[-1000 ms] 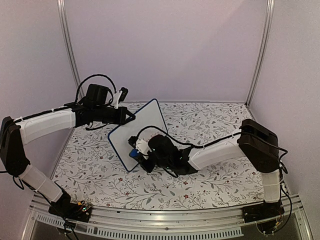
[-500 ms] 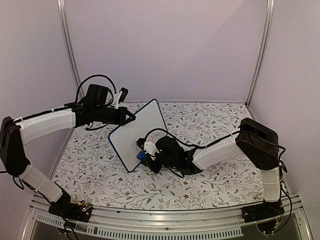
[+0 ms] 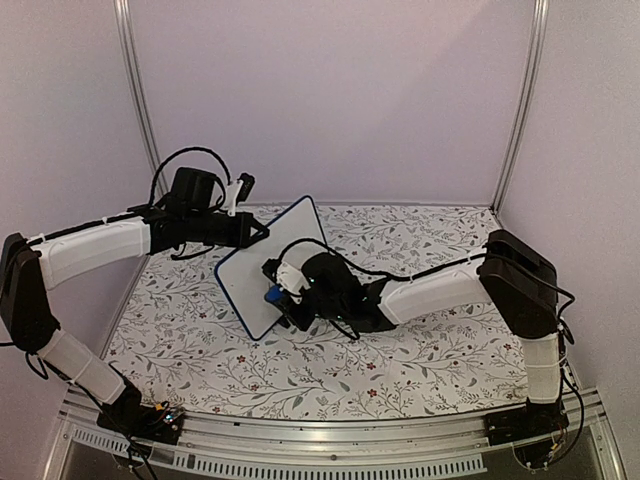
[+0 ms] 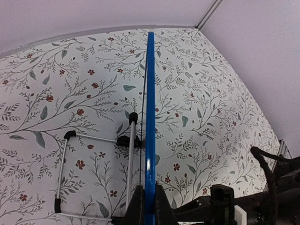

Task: Erase the whiteboard
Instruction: Erase the center of the board.

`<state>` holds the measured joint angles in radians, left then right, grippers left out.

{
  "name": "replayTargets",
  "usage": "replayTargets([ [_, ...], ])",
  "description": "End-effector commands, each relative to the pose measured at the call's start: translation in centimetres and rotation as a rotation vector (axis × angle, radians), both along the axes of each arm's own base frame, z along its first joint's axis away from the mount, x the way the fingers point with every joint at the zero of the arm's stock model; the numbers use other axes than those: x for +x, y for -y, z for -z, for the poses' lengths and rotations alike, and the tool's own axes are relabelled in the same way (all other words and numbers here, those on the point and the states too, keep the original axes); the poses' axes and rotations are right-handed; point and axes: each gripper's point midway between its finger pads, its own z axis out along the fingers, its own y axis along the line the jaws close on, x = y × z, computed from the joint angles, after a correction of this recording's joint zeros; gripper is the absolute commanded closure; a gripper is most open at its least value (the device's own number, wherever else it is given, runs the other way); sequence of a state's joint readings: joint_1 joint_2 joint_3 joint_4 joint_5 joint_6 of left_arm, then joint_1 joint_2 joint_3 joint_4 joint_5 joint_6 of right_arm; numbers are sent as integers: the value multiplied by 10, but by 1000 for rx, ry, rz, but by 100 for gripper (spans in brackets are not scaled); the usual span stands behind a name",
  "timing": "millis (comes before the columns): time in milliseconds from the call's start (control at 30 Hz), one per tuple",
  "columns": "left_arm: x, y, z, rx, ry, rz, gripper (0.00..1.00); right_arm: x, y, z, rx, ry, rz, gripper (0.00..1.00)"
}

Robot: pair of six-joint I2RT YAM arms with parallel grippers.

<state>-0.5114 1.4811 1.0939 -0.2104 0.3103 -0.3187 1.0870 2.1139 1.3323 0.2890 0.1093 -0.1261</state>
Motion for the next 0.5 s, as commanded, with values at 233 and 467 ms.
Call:
replayTargets([
  [233, -23, 7, 24, 1, -128, 46, 100, 29, -13, -86, 178, 135, 38, 83],
  [467, -23, 7, 25, 3, -131, 45, 100, 27, -6, -119, 247, 174, 49, 84],
])
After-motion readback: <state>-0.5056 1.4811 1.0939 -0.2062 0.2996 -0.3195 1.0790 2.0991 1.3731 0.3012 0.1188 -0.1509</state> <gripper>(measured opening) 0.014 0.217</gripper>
